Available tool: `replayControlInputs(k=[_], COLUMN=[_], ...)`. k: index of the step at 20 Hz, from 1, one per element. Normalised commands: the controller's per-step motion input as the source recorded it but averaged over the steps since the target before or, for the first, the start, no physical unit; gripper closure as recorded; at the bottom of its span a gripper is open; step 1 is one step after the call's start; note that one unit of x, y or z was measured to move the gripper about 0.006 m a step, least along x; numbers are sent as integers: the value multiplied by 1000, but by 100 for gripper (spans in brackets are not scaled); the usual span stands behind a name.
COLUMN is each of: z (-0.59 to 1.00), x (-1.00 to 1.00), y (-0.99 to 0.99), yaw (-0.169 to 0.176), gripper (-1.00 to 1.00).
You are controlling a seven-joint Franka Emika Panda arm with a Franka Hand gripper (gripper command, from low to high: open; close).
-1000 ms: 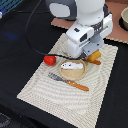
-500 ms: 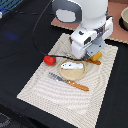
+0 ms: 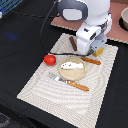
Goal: Interact with the objects in diverse but meaningful ways.
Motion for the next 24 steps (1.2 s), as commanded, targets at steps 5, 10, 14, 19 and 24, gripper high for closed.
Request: replayControlInputs(k=[5,10,14,19,24], z=[554,1000,1000,805,265], x=[183,201,135,-15,-195], y=[27,25,-29,-450,-525], yaw=[27,0,15,49,107], gripper=[-100,-100,-100,-100,-100])
